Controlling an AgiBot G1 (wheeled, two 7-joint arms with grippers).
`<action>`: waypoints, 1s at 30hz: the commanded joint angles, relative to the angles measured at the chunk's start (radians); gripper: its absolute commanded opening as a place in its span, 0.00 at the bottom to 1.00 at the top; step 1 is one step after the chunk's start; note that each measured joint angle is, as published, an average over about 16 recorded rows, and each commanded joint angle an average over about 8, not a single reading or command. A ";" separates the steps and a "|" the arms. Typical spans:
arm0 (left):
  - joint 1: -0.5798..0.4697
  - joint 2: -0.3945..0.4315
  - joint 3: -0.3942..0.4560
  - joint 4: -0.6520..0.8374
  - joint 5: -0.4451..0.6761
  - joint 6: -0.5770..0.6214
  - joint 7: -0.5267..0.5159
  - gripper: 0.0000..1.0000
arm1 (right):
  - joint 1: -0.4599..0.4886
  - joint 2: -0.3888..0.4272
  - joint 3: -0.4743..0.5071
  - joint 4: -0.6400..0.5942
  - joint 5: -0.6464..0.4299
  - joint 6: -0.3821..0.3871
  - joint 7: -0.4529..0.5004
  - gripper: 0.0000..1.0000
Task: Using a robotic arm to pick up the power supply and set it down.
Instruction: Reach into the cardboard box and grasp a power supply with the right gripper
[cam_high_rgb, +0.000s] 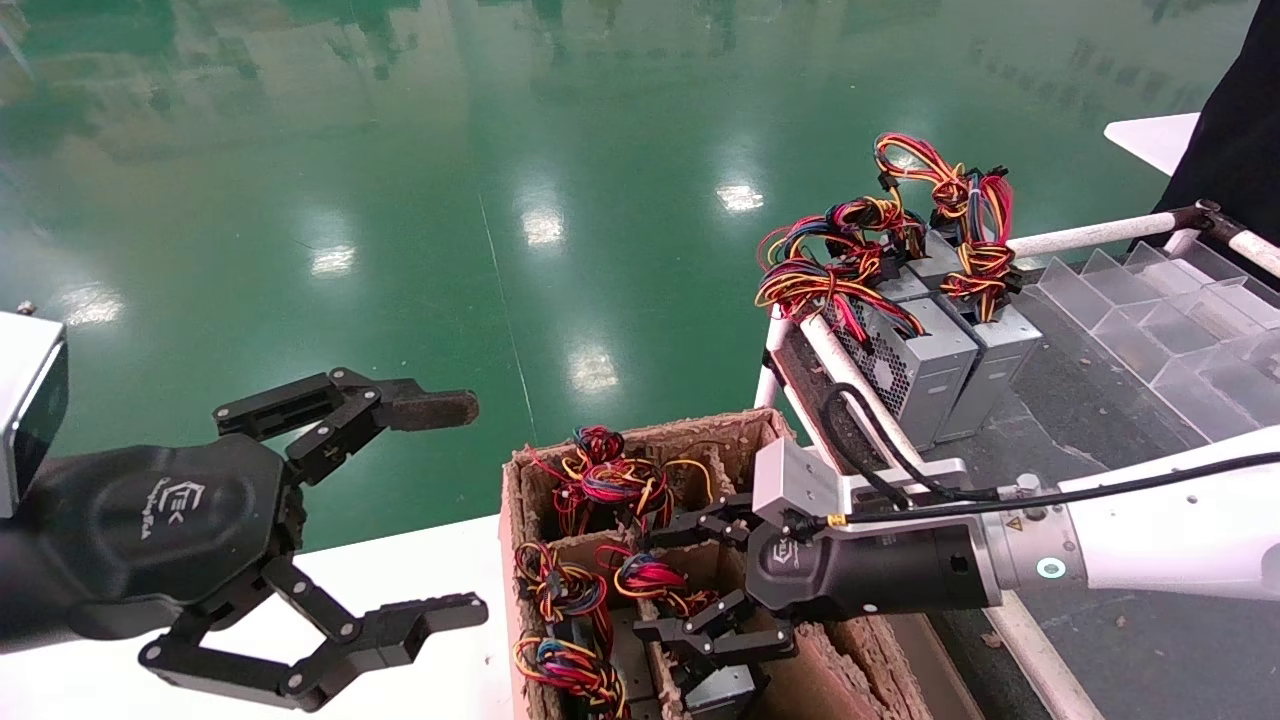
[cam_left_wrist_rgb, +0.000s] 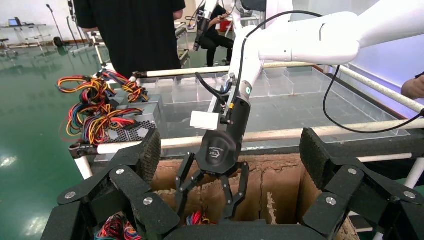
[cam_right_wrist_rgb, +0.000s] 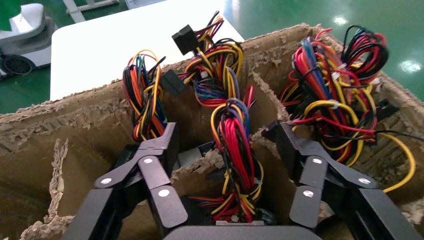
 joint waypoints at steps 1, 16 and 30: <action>0.000 0.000 0.000 0.000 0.000 0.000 0.000 1.00 | 0.002 -0.003 -0.002 -0.012 -0.002 -0.003 -0.009 0.00; 0.000 0.000 0.000 0.000 0.000 0.000 0.000 1.00 | -0.011 -0.018 0.021 -0.098 0.027 0.013 -0.088 0.00; 0.000 0.000 0.000 0.000 0.000 0.000 0.000 1.00 | -0.005 0.075 0.108 -0.030 0.165 -0.048 -0.096 0.00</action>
